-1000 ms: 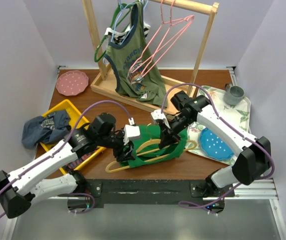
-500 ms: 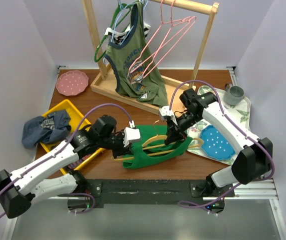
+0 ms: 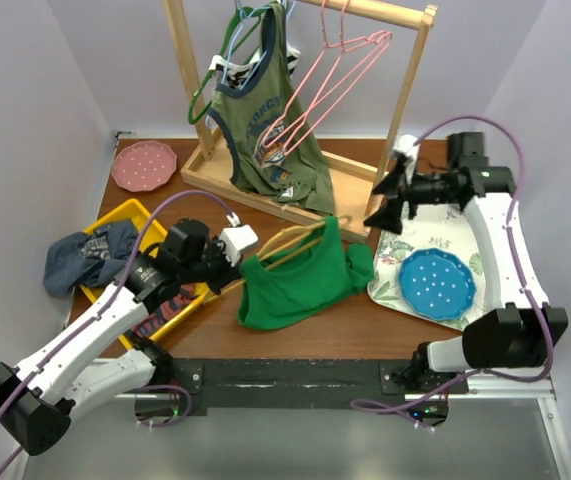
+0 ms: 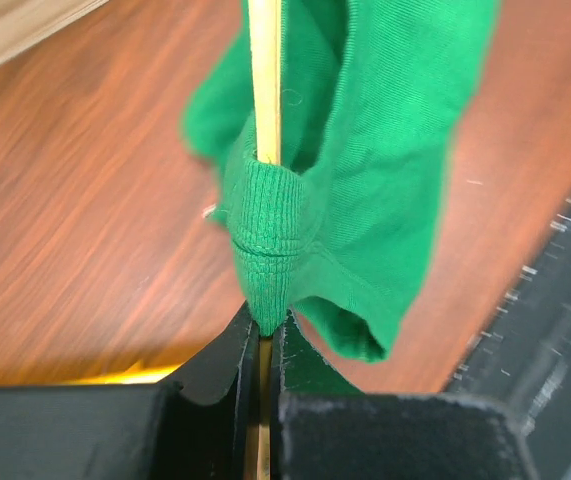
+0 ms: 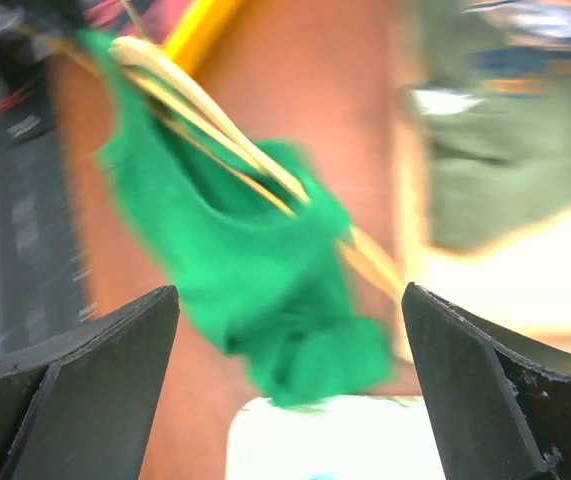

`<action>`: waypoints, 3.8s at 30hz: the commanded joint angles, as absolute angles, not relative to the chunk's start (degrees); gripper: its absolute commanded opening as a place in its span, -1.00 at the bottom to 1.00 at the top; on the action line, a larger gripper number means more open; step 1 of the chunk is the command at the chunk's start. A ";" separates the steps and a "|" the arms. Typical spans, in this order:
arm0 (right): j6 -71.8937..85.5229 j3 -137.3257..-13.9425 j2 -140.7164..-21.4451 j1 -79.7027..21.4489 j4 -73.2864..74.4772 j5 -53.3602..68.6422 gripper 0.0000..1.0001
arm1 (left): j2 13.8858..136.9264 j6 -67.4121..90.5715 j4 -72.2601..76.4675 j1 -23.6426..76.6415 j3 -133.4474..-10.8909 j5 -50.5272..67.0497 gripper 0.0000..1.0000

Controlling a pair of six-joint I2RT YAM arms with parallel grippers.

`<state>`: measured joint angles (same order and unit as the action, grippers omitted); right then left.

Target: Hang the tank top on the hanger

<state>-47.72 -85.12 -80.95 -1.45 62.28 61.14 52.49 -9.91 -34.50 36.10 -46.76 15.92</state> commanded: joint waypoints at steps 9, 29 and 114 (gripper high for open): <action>-35.50 -67.50 -75.50 2.37 41.92 74.88 0.97 | 54.84 -0.88 -24.44 27.43 -52.11 6.59 -1.00; -39.81 -66.71 -74.71 2.55 44.56 76.82 0.97 | 72.33 3.87 -23.73 18.72 -74.62 13.79 -1.00; -48.87 -68.82 -72.86 8.87 52.47 74.27 0.97 | 69.93 11.61 -8.09 18.19 -90.12 13.02 0.71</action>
